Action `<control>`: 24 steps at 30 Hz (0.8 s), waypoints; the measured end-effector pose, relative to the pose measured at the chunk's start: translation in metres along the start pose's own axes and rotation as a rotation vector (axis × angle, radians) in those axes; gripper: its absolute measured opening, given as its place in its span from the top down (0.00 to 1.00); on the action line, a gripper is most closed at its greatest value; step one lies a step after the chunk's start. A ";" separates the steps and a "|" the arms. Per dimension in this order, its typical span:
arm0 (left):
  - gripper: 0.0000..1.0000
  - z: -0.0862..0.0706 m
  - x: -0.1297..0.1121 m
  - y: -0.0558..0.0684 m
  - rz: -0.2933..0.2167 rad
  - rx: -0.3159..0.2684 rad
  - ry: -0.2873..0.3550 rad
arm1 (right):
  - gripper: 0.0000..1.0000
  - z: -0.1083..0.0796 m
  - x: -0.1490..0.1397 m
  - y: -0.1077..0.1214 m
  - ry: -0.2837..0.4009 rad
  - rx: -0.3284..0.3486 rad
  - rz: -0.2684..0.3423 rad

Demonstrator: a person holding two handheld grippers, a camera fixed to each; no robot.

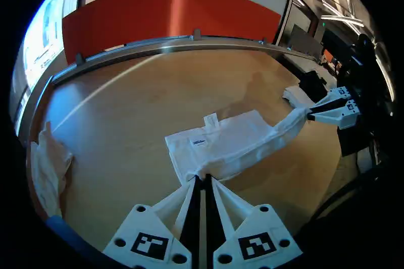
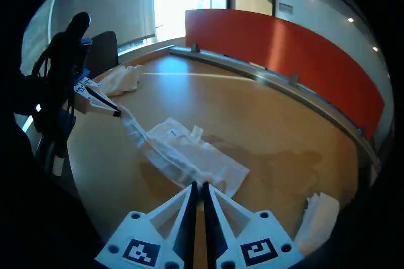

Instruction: Fold towel

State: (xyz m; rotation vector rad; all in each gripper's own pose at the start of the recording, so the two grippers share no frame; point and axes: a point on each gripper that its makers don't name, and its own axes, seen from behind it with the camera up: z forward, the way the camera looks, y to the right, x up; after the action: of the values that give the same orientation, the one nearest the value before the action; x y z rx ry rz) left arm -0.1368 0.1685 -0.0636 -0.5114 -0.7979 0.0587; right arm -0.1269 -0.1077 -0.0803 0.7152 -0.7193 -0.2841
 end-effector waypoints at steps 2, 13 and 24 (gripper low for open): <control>0.94 0.006 0.001 -0.002 -0.007 0.002 -0.002 | 0.92 0.005 -0.001 0.004 -0.007 -0.004 0.000; 0.94 0.039 0.016 -0.018 -0.015 0.022 0.006 | 0.92 0.035 -0.003 0.027 -0.034 -0.027 0.026; 0.94 0.060 0.011 -0.024 -0.008 0.032 -0.020 | 0.92 0.051 -0.011 0.037 -0.060 -0.030 0.042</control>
State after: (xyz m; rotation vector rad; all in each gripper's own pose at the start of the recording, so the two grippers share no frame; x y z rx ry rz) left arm -0.1742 0.1756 -0.0100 -0.4779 -0.8177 0.0687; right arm -0.1697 -0.1012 -0.0333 0.6643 -0.7848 -0.2781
